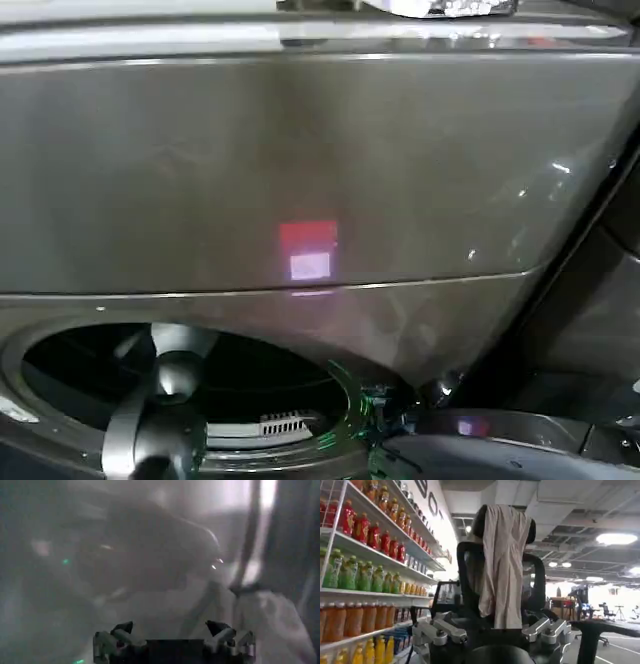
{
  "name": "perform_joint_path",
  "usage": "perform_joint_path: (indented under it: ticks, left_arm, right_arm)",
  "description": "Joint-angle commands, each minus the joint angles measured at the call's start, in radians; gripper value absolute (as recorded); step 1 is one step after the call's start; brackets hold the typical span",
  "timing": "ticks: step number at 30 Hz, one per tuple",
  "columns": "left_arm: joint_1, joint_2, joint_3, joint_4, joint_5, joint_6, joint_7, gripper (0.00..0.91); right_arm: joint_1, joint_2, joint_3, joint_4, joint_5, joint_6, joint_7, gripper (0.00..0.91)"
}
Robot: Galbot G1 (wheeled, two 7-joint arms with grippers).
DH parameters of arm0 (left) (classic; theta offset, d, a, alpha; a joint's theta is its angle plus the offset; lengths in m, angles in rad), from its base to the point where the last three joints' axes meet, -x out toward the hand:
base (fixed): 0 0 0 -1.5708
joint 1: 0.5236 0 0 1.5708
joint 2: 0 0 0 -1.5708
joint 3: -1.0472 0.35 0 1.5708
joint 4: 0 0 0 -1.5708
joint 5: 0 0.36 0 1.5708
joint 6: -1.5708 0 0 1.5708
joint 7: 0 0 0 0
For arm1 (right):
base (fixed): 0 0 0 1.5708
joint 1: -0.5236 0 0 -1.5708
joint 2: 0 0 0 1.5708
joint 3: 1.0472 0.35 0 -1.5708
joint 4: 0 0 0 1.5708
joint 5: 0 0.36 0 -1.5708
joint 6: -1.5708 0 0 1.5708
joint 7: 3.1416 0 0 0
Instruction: Grasp the clothes from the dryer.
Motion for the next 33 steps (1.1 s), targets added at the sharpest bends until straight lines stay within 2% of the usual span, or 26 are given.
perform_joint_path:
  ticks: [1, 3, 8, 11, 16, 21, 24, 26, 33]
  left_arm:
    - [-0.012, 0.003, -0.004, -0.013, 0.022, -0.101, 0.294, 0.907]
    - [-0.025, 0.005, -0.006, 0.0, -0.041, -0.127, 0.338, 0.907]
    - [-0.037, 0.008, -0.012, 0.023, 0.02, -0.117, 0.326, 0.907]
    - [-0.036, 0.01, -0.016, 0.038, 0.106, -0.054, 0.243, 0.907]
    - [-0.036, 0.018, -0.016, 0.062, 0.144, 0.048, 0.132, 0.907]
    - [-0.06, 0.023, -0.017, 0.112, 0.143, 0.063, 0.053, 0.907]
    - [-0.068, 0.025, -0.019, 0.17, 0.105, 0.02, -0.011, 0.907]
    - [-0.068, 0.026, -0.027, 0.212, 0.088, -0.103, -0.055, 0.907]
    - [-0.058, 0.035, -0.02, 0.266, -0.003, -0.113, -0.06, 0.907]
  right_arm:
    - [0.001, 0.0, -0.001, 0.003, -0.002, 0.001, 0.0, 0.907]
    - [0.001, 0.004, -0.006, 0.007, -0.002, 0.006, 0.0, 0.907]
    - [0.003, 0.006, -0.012, 0.009, -0.004, 0.008, 0.001, 0.907]
    - [0.007, 0.007, -0.017, 0.015, -0.006, 0.009, 0.001, 0.907]
    - [0.013, 0.008, -0.027, 0.016, -0.02, 0.013, 0.001, 0.907]
    - [0.015, 0.01, -0.031, 0.023, -0.022, 0.019, 0.004, 0.907]
    - [0.016, 0.008, -0.03, 0.023, -0.023, 0.019, 0.005, 0.907]
    - [0.016, 0.012, -0.034, 0.026, -0.025, 0.022, 0.005, 0.907]
    - [0.02, 0.016, -0.043, 0.019, -0.032, 0.03, 0.004, 0.907]
